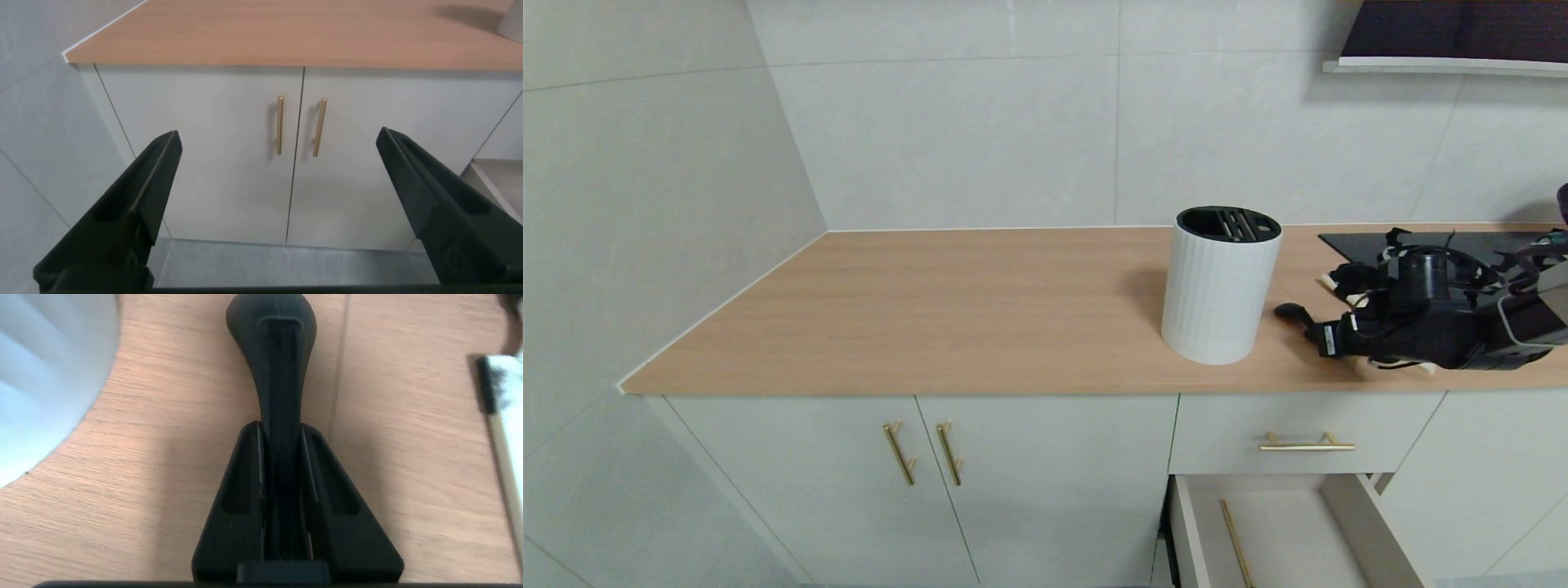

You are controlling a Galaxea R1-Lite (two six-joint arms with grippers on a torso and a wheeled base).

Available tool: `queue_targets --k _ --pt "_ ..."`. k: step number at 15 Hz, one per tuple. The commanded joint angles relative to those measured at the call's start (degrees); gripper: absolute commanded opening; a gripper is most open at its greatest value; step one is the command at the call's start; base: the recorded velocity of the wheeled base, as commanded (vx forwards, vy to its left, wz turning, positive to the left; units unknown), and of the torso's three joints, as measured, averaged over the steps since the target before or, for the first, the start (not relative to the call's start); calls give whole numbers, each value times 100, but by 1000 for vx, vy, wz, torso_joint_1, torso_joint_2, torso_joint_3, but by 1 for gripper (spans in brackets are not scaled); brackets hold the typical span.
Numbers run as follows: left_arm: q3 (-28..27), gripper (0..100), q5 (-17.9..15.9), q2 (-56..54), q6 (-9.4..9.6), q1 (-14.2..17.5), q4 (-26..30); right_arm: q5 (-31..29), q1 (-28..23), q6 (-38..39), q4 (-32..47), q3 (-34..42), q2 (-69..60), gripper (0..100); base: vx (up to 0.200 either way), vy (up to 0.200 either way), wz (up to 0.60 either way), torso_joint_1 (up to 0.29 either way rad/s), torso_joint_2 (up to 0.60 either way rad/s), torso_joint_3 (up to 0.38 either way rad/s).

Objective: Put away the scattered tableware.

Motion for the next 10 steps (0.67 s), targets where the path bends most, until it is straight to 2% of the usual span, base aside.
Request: queue_targets --k 1,3,5,8,10 --pt "-2 100 3 2 -2 1 -2 -1 9 161 230 108 -515 0 0 0 0 0 0 0" --pt "-2 100 3 2 -2 1 6 -1 61 785 775 398 -1314 0 0 0 0 0 0 0" --pt "7 100 -5 2 -2 1 -2 -18 167 978 1118 803 -1991 0 0 0 0 0 0 0" --pt "-2 100 3 2 -2 1 -2 -563 360 1417 1891 1717 -3239 0 0 0 0 0 0 0" --pt "-2 100 3 2 -2 1 6 -774 554 1778 1900 2402 -3907 0 0 0 0 0 0 0"
